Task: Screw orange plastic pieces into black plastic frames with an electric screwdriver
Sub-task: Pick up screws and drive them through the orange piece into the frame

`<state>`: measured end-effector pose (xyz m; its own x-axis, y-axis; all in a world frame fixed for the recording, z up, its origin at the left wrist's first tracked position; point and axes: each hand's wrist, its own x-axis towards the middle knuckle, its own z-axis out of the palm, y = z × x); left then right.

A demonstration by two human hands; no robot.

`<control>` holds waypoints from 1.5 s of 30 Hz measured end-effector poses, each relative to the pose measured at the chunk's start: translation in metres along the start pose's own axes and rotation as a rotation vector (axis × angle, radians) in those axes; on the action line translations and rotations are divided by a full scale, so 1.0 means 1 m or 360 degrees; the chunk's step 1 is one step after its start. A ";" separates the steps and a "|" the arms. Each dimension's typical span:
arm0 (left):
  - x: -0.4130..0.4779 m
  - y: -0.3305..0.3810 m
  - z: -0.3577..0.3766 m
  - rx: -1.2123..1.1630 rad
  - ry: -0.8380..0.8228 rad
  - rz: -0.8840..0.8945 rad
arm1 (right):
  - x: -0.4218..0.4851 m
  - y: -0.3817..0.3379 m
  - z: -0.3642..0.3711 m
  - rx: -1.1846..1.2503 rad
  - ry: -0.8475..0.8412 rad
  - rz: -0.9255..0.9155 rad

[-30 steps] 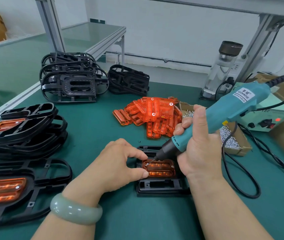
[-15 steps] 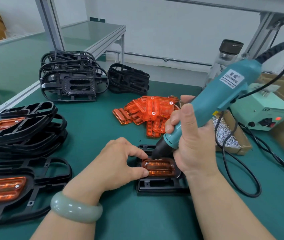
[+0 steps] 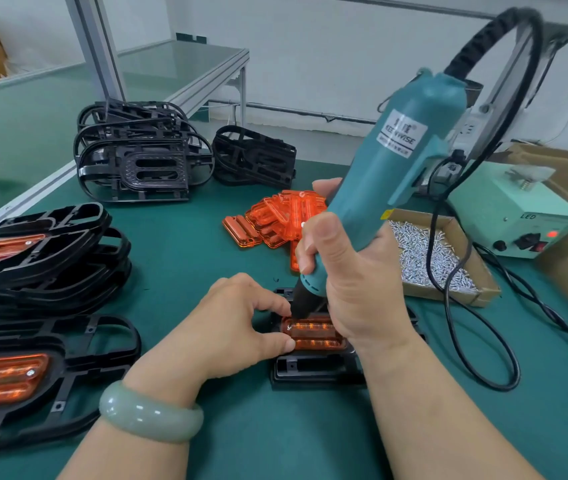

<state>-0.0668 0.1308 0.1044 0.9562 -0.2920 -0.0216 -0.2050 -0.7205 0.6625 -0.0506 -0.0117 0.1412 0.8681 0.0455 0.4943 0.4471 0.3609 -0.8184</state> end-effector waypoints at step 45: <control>0.009 0.001 -0.002 -0.0054 -0.0043 0.0038 | 0.004 0.005 -0.005 0.0081 -0.0063 0.0024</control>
<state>-0.0585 0.1282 0.1063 0.9451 -0.3257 -0.0254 -0.2197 -0.6914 0.6882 -0.0435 -0.0139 0.1376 0.8649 0.0880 0.4941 0.4216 0.4067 -0.8105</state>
